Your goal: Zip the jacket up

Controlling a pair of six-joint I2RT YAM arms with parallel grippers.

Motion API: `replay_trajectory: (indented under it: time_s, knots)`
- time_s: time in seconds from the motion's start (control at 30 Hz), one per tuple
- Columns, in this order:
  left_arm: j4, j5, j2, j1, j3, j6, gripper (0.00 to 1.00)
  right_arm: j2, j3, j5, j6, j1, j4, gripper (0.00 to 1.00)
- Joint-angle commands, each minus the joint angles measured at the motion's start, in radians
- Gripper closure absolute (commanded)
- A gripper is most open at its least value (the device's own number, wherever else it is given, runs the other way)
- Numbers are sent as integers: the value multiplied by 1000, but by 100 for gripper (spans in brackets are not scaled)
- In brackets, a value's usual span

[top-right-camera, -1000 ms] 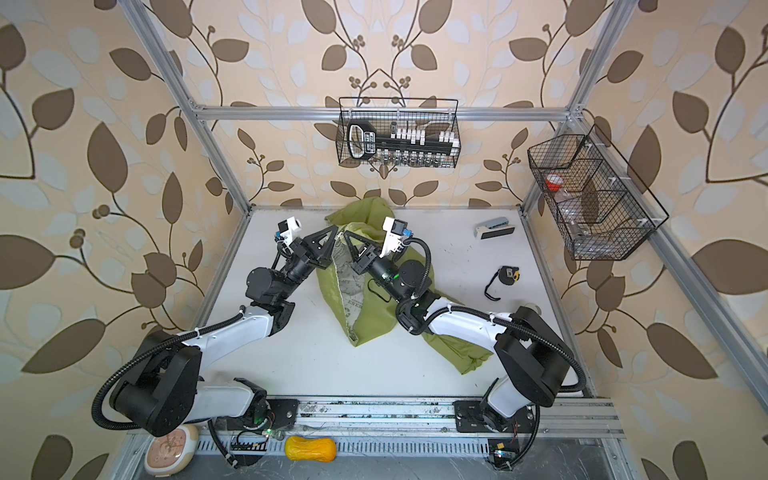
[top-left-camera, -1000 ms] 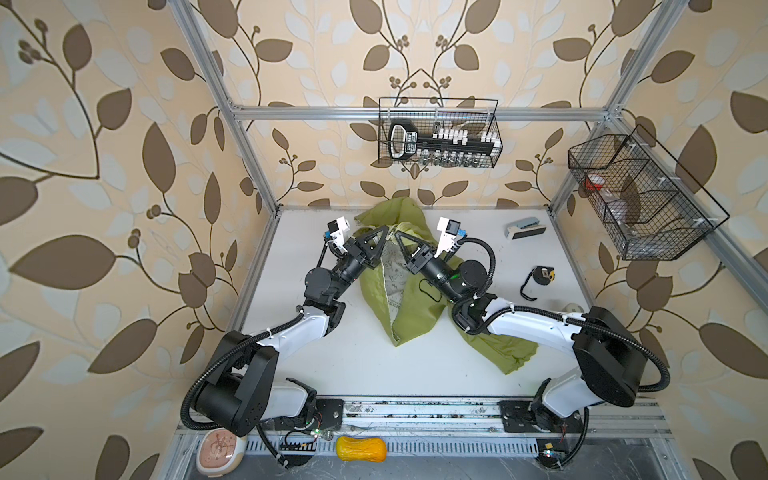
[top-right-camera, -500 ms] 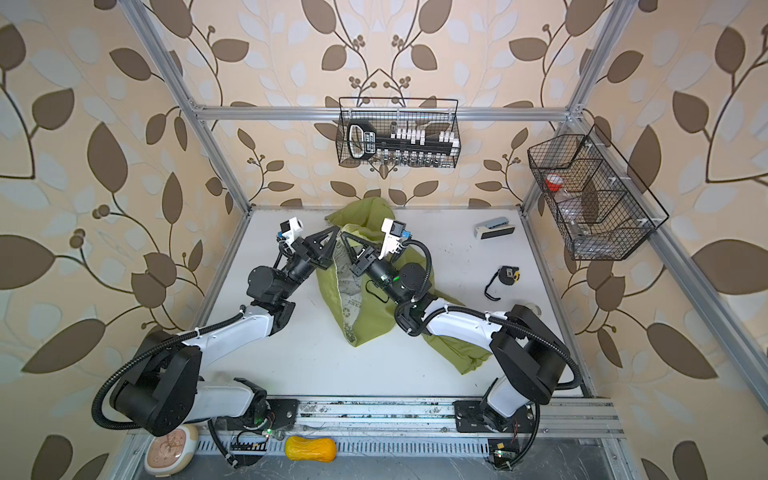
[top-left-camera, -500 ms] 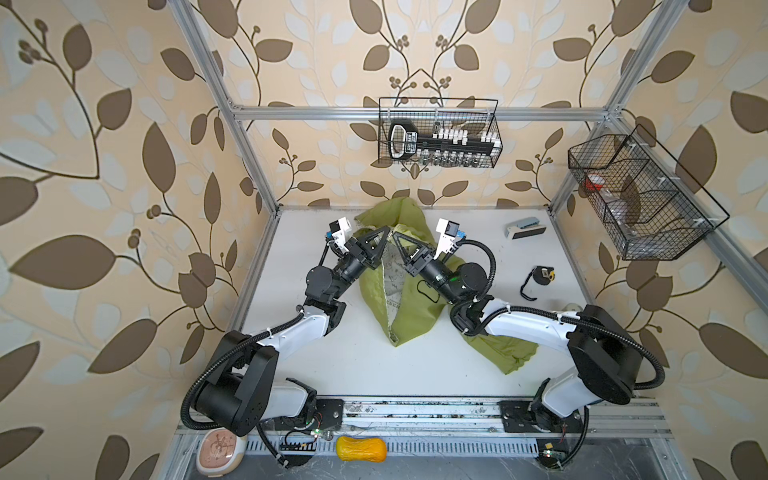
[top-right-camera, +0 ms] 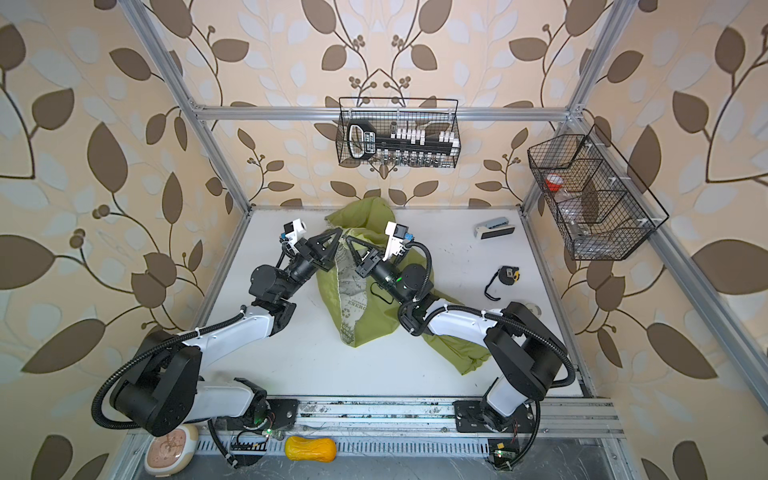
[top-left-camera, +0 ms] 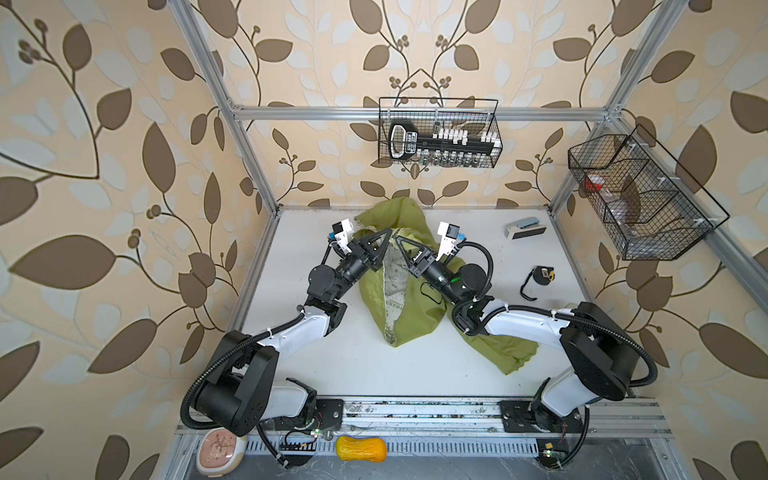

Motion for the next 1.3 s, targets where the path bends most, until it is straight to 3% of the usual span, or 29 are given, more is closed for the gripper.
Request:
replay_trajectory:
  time_s: [0.0, 0.7, 1.27]
  knots:
    - [131, -22, -45, -8, 65, -2, 100, 18, -31, -106, 6, 22, -64, 100]
    - [134, -47, -25, -9, 57, 2, 100, 9, -80, -120, -44, 113, -82, 100]
    - [109, -81, -22, -9, 2, 20, 100, -3, -85, -127, -61, 121, -99, 100]
